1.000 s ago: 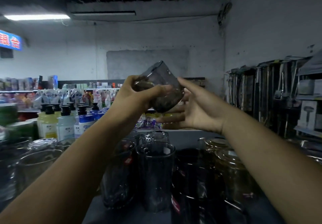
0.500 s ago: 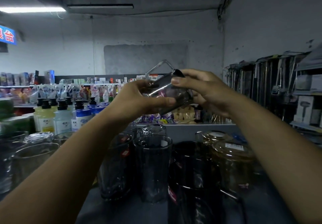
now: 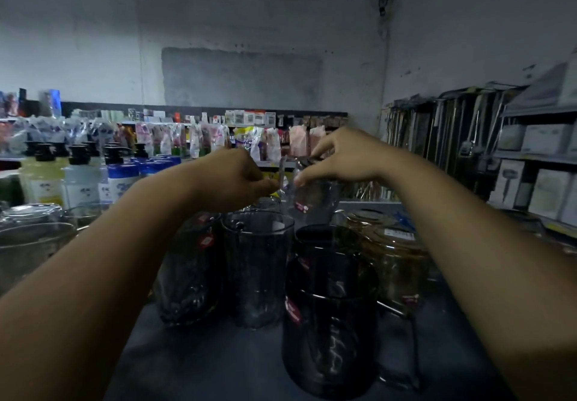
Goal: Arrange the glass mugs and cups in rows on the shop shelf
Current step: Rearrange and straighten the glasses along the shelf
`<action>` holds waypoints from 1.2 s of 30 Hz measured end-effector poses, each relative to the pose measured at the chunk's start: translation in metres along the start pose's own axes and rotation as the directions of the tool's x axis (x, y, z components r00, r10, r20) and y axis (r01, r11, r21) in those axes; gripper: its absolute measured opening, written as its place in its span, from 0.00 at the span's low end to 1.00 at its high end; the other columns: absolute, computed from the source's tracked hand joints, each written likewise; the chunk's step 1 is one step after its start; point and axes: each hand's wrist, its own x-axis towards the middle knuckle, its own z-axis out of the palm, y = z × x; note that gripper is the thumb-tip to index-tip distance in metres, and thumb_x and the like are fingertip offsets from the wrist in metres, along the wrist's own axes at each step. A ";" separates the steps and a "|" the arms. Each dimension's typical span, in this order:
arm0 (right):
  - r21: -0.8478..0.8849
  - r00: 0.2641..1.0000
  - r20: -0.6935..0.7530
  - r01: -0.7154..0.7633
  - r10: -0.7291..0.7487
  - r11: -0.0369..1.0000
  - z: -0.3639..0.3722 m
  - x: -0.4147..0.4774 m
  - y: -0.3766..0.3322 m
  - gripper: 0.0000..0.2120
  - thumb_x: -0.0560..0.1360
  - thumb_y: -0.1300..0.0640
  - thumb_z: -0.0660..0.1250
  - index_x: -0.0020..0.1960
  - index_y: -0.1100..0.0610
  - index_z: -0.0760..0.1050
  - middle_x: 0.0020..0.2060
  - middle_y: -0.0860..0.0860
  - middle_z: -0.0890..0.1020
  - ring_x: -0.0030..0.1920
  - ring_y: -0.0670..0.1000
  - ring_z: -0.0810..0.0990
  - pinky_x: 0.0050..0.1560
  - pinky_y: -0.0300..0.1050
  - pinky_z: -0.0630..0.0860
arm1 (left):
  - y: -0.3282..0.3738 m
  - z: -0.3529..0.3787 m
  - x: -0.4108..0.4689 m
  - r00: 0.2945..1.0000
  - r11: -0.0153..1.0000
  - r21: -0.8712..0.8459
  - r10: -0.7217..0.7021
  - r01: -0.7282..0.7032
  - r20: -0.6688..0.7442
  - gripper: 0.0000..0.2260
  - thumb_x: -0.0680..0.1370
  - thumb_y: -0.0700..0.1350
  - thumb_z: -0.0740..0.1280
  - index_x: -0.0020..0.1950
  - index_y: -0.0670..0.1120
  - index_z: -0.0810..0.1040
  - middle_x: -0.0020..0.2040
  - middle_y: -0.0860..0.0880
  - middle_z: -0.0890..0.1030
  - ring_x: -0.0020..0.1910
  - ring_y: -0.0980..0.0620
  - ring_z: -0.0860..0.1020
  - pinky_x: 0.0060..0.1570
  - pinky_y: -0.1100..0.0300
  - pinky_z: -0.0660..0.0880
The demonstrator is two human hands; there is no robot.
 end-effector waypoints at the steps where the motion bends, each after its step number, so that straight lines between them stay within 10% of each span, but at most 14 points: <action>1: -0.021 0.999 0.040 -0.011 0.012 1.000 0.004 0.005 0.000 0.28 0.66 0.36 0.78 0.56 0.55 0.83 0.53 0.51 0.84 0.50 0.52 0.83 0.37 0.41 0.78 | -0.001 0.000 0.000 1.000 1.000 0.003 0.011 -0.011 0.005 0.21 0.82 0.57 0.61 0.48 0.44 0.86 0.38 0.46 0.84 0.37 0.51 0.81 0.37 0.60 0.74; 9: -0.136 0.938 0.341 -0.019 0.065 0.990 0.014 0.017 -0.003 0.28 0.66 0.43 0.81 0.60 0.57 0.82 0.54 0.54 0.81 0.51 0.55 0.84 0.38 0.47 0.85 | -0.002 0.002 0.006 0.988 0.988 -0.019 0.154 -0.154 0.002 0.08 0.77 0.49 0.73 0.55 0.52 0.87 0.48 0.60 0.84 0.37 0.72 0.76 0.41 0.73 0.67; 18: -0.167 0.899 0.434 0.017 0.058 0.986 0.035 0.022 0.002 0.24 0.67 0.43 0.80 0.59 0.51 0.81 0.58 0.49 0.80 0.54 0.49 0.79 0.51 0.48 0.81 | -0.003 0.009 0.010 0.990 0.989 -0.074 0.121 -0.126 -0.068 0.06 0.74 0.45 0.76 0.51 0.51 0.88 0.47 0.58 0.86 0.37 0.69 0.79 0.46 0.69 0.71; 25: -0.134 0.865 0.495 -0.017 0.081 0.991 0.034 0.023 0.001 0.27 0.69 0.45 0.79 0.64 0.52 0.77 0.52 0.48 0.78 0.49 0.49 0.78 0.40 0.43 0.76 | -0.004 0.011 0.011 0.989 0.990 -0.066 0.123 -0.128 -0.081 0.07 0.74 0.45 0.76 0.51 0.51 0.88 0.48 0.57 0.87 0.39 0.69 0.80 0.48 0.68 0.72; 36: -0.108 0.877 0.480 0.066 -0.006 0.992 0.026 0.005 0.004 0.26 0.74 0.39 0.71 0.68 0.50 0.78 0.67 0.46 0.76 0.65 0.50 0.75 0.69 0.56 0.73 | -0.003 0.010 0.011 0.989 0.989 -0.065 0.129 -0.134 -0.077 0.07 0.74 0.44 0.76 0.51 0.51 0.88 0.46 0.58 0.86 0.38 0.70 0.79 0.47 0.69 0.75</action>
